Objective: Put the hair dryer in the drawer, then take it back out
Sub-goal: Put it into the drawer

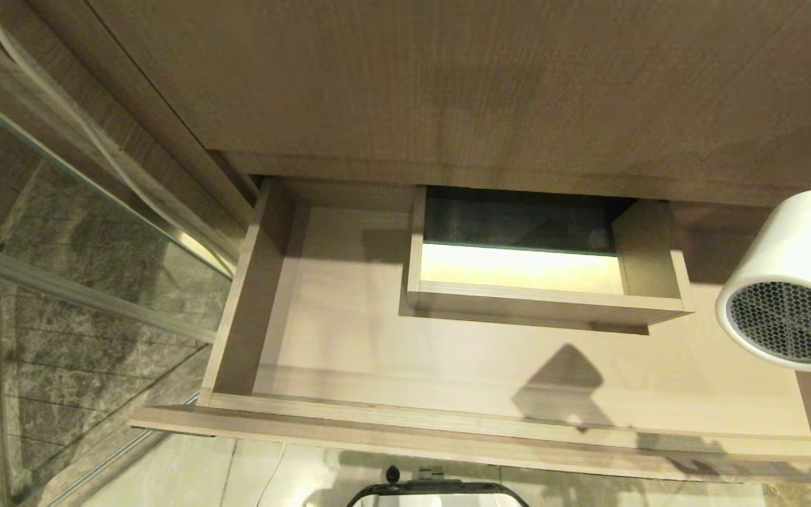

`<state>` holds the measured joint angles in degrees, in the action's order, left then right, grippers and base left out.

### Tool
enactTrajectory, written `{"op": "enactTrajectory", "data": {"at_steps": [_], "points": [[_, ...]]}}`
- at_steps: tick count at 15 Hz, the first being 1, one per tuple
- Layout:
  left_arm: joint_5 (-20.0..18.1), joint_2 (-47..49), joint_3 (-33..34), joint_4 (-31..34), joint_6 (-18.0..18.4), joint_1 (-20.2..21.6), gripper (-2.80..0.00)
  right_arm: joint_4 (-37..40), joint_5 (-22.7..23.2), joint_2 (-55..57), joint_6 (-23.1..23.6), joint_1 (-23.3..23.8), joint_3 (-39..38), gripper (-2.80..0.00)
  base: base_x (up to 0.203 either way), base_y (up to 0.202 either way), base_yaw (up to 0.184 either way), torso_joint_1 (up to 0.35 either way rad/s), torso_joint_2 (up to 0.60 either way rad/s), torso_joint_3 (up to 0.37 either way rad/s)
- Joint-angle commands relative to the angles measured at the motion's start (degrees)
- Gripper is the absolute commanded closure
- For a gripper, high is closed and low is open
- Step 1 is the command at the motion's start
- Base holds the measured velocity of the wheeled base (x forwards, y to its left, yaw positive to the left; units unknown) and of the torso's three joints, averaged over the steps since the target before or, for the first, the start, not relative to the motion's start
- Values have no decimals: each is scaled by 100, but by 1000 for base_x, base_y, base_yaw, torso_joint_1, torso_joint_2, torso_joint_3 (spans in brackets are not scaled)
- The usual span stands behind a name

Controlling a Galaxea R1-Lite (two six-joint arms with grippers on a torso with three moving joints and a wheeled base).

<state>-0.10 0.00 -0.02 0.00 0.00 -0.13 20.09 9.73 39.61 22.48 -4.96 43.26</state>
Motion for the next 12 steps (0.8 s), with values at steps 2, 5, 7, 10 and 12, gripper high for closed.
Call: {"op": "enactTrajectory", "data": {"at_steps": [2,5,7,10,12], "points": [[1,0,8,0,0,-4,0,18,11,21,6,-5,3,0,0,0,0,-1,13,1],[1,0,2,0,0,-4,0,21,37,38,-4,-14,24,0,0,0,0,0,0,0],[1,0,3,0,0,5,0,12,37,34,20,-22,24,0,-1,4,-123,2,9,3],[1,0,11,0,0,0,0,21,28,38,20,-31,42,0,1,8,-208,2,5,4],[1,0,11,0,0,-1,0,12,28,38,20,-58,42,0,-1,7,-191,2,3,4]]}}
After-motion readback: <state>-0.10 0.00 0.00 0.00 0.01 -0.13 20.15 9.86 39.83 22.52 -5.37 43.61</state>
